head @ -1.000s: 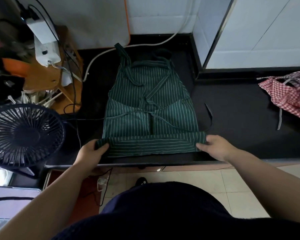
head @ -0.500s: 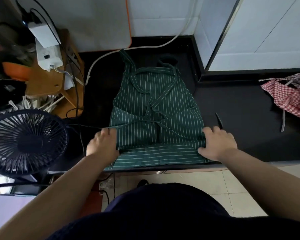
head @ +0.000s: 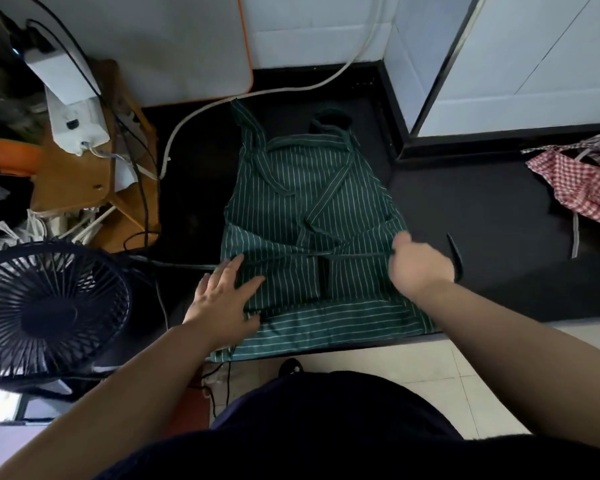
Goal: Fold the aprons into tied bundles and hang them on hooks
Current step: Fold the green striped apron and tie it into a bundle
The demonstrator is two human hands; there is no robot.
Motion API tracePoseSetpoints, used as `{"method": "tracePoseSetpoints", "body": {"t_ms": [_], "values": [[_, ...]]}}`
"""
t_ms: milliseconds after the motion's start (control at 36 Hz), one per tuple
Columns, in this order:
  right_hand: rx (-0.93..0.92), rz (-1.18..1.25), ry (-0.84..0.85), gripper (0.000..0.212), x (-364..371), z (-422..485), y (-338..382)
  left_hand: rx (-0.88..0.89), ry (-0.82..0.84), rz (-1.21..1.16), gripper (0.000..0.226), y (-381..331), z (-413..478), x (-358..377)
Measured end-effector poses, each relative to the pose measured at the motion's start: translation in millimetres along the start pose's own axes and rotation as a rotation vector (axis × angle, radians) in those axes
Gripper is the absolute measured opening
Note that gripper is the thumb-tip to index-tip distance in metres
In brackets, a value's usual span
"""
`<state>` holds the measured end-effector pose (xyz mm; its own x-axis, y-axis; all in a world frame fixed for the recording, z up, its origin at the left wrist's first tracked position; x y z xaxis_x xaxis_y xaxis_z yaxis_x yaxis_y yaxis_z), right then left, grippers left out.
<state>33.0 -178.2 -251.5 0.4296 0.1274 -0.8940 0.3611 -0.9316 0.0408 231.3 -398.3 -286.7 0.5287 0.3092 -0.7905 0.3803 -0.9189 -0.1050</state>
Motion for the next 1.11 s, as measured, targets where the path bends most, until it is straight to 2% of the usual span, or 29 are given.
{"method": "tracePoseSetpoints", "body": {"t_ms": [56,83,194,222,278,333,389,500,556,639,722,806,889,972,1111], "values": [[0.072,0.091,-0.107,0.03,-19,3,-10,0.007,0.029,0.006,0.081,3,6,-2],[0.119,0.125,-0.105,0.032,-22,5,-15,0.01,0.045,-0.002,0.083,5,8,-2],[0.32,0.167,0.104,0.046,-9,12,-42,0.013,0.058,-0.036,0.09,10,15,-7],[0.327,0.181,0.102,0.049,-10,14,-44,0.01,0.052,-0.027,0.091,11,16,-9],[0.222,0.205,0.004,0.056,-23,20,-38,0.009,0.023,-0.03,0.089,12,16,-14],[0.05,0.238,-0.087,0.053,-36,25,-21,0.018,-0.053,-0.097,0.077,12,17,-22],[-0.026,0.337,-0.079,0.047,-38,31,-11,0.01,-0.138,-0.214,0.06,13,18,-31],[0.137,0.576,-0.01,0.042,-30,45,-20,-0.059,-0.28,-0.401,0.027,23,25,-50],[0.194,0.645,-0.003,0.033,-28,53,-25,-0.116,-0.301,-0.519,0.02,32,29,-57],[0.289,0.702,0.014,0.048,-25,63,-29,-0.161,-0.229,-0.521,0.035,43,42,-60],[0.361,0.758,0.067,0.047,-17,69,-29,-0.145,-0.103,-0.525,0.05,45,55,-56],[0.382,0.726,0.085,0.034,-11,78,-29,-0.114,-0.063,-0.564,0.049,44,68,-57],[0.36,0.684,0.096,0.023,-10,88,-28,-0.086,-0.074,-0.47,0.044,40,77,-64],[0.315,0.474,0.014,0.009,-29,93,-30,-0.136,-0.115,-0.365,0.036,50,81,-71],[0.23,0.394,0.006,0.009,-37,104,-26,-0.256,-0.174,-0.328,0.025,67,82,-80]]}}
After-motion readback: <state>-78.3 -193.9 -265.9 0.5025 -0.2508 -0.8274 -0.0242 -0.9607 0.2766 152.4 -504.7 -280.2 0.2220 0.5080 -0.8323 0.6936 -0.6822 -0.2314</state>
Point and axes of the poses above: each hand's wrist, its own z-axis towards the middle knuckle, its own x-axis out of the palm, y = z × x, the point moved 9 cm from there along z, towards the middle knuckle, and after that the axes turned 4 degrees about y, right-handed, at the moved point
